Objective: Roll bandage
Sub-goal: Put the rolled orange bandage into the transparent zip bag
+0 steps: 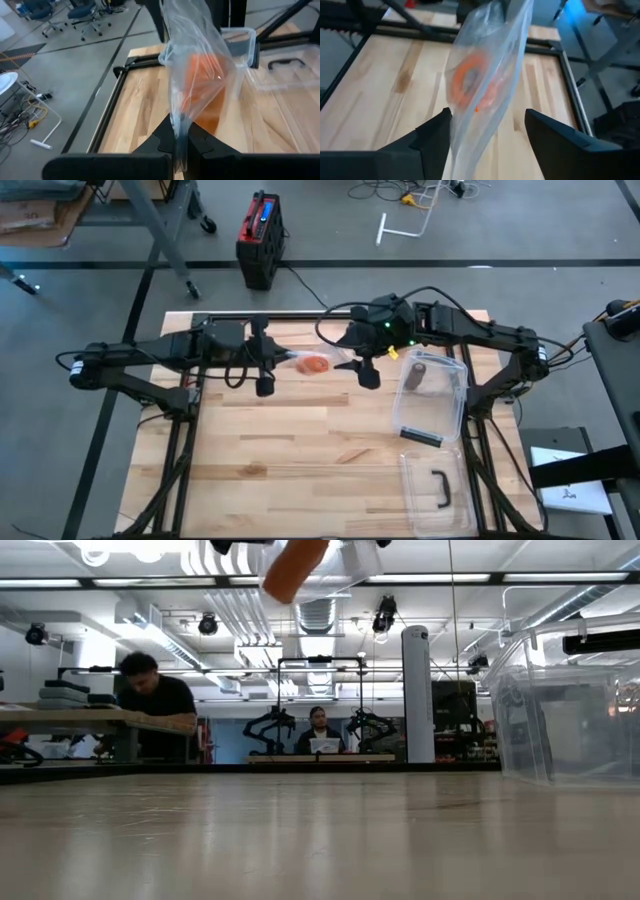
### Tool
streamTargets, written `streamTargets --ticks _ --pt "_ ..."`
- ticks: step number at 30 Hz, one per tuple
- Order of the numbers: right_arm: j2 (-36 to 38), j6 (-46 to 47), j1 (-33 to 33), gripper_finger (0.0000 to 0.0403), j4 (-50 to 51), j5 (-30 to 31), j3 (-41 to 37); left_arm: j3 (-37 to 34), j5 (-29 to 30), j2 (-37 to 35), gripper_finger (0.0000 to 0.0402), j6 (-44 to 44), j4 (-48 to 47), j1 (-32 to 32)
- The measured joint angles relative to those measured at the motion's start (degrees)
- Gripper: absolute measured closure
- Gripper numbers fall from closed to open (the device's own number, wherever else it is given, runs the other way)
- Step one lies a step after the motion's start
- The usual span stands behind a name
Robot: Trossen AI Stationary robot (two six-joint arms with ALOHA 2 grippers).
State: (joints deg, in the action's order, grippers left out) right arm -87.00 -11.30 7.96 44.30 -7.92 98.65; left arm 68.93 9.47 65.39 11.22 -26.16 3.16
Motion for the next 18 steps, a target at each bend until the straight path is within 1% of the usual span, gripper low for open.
streamTargets --ticks 5,11,14,18 --pt "0.6 -0.3 -0.2 0.0145 5.8 -0.1 3.1 -0.2 0.0 -0.6 0.0401 -0.5 1.2 0.0" --pt "1.1 3.5 -0.2 0.014 1.7 0.0 3.3 -0.2 0.0 -0.5 0.0401 -1.4 3.7 0.0" --pt "0.3 5.6 -0.2 0.0148 0.5 0.0 3.2 -0.2 0.0 -0.2 0.0401 -2.6 3.6 0.0" --pt "-0.6 7.3 -0.2 0.0174 -1.2 0.0 3.2 -0.2 0.0 -0.2 0.0401 -3.4 3.6 0.0"
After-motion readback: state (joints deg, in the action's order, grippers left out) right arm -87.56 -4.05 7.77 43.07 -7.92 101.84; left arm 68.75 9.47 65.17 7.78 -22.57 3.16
